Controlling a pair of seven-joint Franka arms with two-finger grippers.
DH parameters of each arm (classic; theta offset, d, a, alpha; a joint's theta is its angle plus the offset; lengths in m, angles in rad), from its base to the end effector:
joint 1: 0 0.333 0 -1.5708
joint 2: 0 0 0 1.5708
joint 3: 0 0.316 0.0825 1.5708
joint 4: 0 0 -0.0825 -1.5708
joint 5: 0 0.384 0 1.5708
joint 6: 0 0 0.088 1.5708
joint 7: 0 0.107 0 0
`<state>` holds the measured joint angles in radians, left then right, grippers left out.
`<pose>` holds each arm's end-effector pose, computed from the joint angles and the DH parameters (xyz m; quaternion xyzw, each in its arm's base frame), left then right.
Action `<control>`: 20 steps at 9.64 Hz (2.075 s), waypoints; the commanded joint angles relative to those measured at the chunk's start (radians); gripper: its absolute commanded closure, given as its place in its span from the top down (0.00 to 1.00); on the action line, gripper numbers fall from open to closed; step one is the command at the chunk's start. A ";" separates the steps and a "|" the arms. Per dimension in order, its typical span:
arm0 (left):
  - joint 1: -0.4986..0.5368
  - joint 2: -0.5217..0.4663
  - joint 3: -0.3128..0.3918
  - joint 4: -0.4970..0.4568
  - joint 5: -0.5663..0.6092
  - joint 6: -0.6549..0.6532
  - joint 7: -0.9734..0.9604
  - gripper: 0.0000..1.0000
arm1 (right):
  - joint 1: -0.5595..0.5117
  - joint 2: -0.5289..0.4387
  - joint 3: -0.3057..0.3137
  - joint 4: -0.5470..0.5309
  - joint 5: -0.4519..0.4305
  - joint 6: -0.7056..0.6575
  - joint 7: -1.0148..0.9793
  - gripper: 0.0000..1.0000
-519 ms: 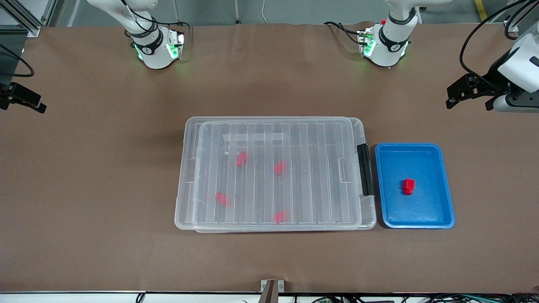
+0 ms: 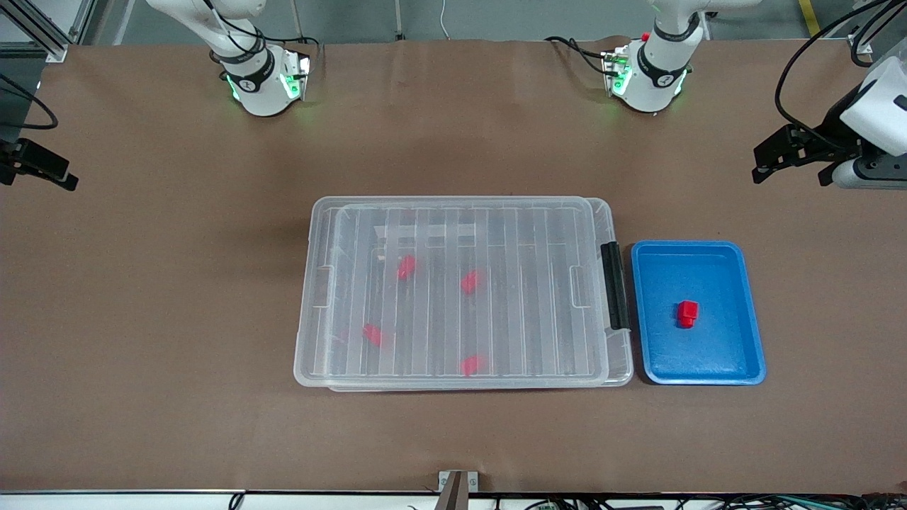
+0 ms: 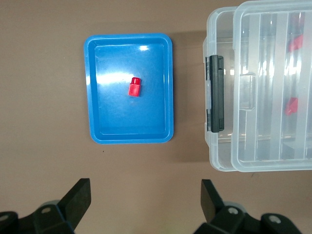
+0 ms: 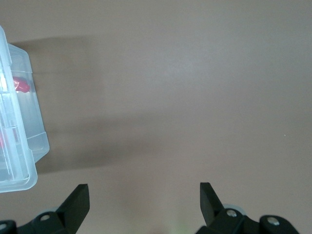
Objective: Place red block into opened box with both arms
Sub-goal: 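Reach the right gripper to the lid edge while the left gripper reaches the tray, then grasp the red block in the blue tray with the left gripper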
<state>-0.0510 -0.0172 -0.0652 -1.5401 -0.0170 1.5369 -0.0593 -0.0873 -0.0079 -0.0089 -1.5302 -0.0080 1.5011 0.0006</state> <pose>0.5422 -0.0655 0.6454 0.9995 -0.0288 0.0063 0.0085 0.5427 -0.0533 0.6418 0.9988 -0.0486 -0.0108 0.0034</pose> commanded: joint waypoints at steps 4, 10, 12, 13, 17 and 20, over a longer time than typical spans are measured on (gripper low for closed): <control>0.010 0.094 0.008 -0.050 0.006 0.092 0.019 0.98 | 0.300 0.266 0.006 0.064 -0.032 0.177 0.223 1.00; 0.028 0.308 0.039 -0.190 0.002 0.385 0.088 1.00 | 0.429 0.469 0.006 0.056 -0.058 0.433 0.358 1.00; 0.030 0.393 0.050 -0.265 0.009 0.567 0.178 1.00 | 0.435 0.499 0.006 0.051 -0.095 0.465 0.358 1.00; 0.030 0.445 0.053 -0.287 0.009 0.660 0.226 1.00 | 0.437 0.512 0.006 0.050 -0.096 0.481 0.358 1.00; 0.030 0.571 0.053 -0.368 0.000 0.932 0.225 1.00 | 0.426 0.543 0.006 0.028 -0.151 0.534 0.358 1.00; 0.033 0.612 0.054 -0.368 -0.014 0.968 0.217 0.99 | 0.416 0.548 0.004 0.018 -0.167 0.539 0.357 1.00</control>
<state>-0.0189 0.5655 -0.0138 -1.8972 -0.0190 2.4790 0.1558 0.3399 0.5459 -0.0147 -1.4917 -0.1412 2.0279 0.3547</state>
